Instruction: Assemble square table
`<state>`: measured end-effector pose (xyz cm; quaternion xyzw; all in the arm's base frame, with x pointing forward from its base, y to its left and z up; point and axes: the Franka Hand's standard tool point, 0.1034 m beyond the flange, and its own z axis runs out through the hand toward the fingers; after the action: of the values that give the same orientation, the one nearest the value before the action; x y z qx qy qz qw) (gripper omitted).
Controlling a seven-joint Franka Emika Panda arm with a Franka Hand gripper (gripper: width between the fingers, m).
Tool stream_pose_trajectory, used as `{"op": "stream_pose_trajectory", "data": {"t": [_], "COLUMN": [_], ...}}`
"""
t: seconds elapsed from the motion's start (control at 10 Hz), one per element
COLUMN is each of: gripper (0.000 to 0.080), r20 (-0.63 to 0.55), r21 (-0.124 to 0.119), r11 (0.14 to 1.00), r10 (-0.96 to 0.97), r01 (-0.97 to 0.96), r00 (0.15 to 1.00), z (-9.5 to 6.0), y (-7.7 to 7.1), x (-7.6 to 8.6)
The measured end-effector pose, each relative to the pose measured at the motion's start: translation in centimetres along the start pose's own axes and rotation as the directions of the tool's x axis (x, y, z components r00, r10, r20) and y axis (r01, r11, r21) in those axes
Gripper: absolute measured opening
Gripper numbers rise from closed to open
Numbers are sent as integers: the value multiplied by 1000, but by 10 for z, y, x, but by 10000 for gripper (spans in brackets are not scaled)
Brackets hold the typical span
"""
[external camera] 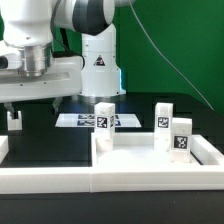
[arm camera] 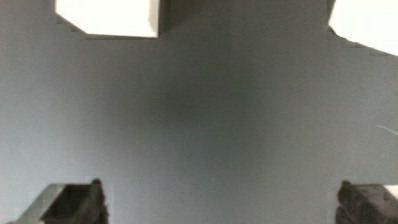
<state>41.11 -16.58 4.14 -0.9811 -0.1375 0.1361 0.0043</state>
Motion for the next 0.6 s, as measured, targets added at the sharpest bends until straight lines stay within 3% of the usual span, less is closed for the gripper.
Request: {"op": "stream_pose_trajectory", "data": {"t": [0.2,0.3,0.5,0.6], "gripper": [649,649,649,649], "r20": [1,20,53,125], "r21": [0,11,24,33], "r11": [1000,1000,1000,999], "r10": [0,2,-18,12], "r01": [0,-2,17,-16], "r00": [1000,1000,998,992], "z": [1,2,6,7], "y": [0,-1,21,16], "x": [0,-2,-15,-16]}}
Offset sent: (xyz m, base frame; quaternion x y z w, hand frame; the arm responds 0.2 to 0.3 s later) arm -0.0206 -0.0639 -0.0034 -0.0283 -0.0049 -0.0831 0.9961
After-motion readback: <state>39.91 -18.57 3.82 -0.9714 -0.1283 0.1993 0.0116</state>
